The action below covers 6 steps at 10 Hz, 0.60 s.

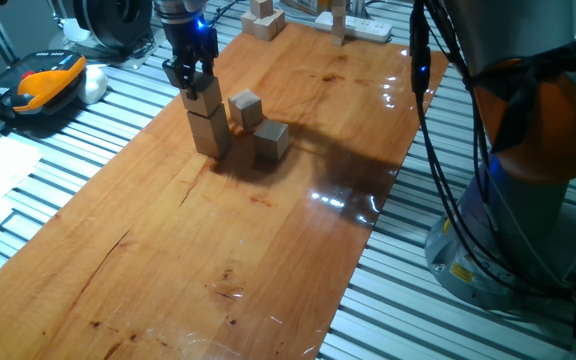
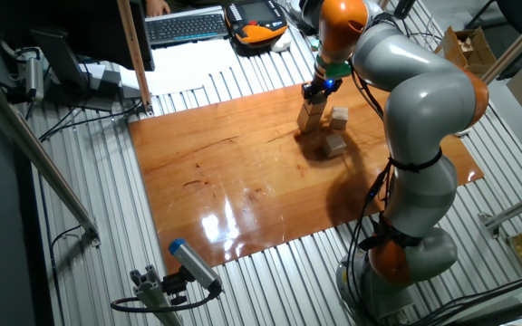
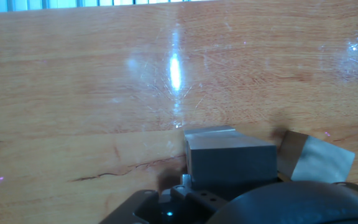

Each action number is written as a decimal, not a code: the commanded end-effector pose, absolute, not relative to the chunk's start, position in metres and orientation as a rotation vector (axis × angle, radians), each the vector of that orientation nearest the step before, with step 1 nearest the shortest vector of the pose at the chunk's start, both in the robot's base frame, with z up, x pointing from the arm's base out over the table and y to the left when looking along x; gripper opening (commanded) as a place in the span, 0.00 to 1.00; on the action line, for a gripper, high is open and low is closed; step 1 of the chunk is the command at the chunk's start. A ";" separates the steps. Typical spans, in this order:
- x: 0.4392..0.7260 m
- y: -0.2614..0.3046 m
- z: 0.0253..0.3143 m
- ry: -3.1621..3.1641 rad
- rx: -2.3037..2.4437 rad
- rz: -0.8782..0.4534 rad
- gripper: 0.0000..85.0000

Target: Stack the blocks in a vertical line of five

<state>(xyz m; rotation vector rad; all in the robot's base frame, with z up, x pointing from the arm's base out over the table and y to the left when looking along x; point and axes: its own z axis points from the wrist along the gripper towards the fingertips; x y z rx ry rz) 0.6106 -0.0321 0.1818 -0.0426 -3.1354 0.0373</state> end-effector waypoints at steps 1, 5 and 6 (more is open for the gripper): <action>0.611 -0.032 0.182 -3.136 -0.040 0.038 0.00; 0.611 -0.031 0.181 -3.134 -0.035 0.038 0.00; 0.611 -0.031 0.181 -3.133 -0.035 0.041 0.00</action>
